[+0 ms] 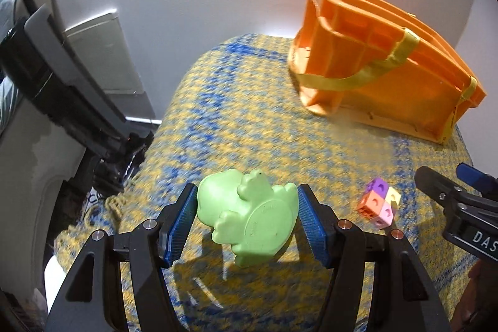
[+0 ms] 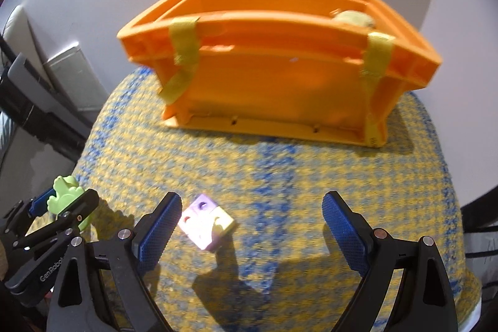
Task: Organize objects
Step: 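Close the left tool on the green frog and lift it, then close the right tool on the four-cube block and lift it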
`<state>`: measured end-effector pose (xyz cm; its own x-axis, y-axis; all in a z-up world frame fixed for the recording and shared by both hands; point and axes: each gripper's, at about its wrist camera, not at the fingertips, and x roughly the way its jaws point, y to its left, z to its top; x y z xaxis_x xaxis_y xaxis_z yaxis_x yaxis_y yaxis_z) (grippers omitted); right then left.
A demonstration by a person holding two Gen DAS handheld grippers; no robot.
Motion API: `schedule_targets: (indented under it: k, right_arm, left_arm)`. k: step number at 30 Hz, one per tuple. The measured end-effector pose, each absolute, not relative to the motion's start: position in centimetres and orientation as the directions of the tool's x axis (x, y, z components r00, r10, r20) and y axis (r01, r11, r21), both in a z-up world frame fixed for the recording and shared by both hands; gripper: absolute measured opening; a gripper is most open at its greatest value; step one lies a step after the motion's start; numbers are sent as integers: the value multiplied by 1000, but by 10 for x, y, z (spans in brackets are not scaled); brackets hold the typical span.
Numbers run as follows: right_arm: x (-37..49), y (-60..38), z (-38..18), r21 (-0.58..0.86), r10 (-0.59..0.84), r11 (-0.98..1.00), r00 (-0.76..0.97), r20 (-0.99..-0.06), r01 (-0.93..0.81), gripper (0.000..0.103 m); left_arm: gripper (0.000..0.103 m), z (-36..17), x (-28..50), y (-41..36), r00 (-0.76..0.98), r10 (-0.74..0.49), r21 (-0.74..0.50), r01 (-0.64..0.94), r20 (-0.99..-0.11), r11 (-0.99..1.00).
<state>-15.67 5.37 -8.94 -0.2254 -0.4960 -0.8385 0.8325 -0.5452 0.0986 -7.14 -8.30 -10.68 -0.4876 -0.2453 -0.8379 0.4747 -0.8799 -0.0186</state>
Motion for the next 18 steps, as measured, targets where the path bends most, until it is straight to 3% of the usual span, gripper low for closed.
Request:
schedule_targets:
  k: [13,18]
  right_arm:
    - [-124,30,-122,50,-448,-501,-209,-869,864,90]
    - [-127,26,-135,64,-432,-501,-185,-883,863,67]
  left_arm:
    - [63,-128,-47,-106,-428,-256,-12,530,-867,-848]
    - [63,-131,-48,-105,-425,-251,-11,526,-870,-851]
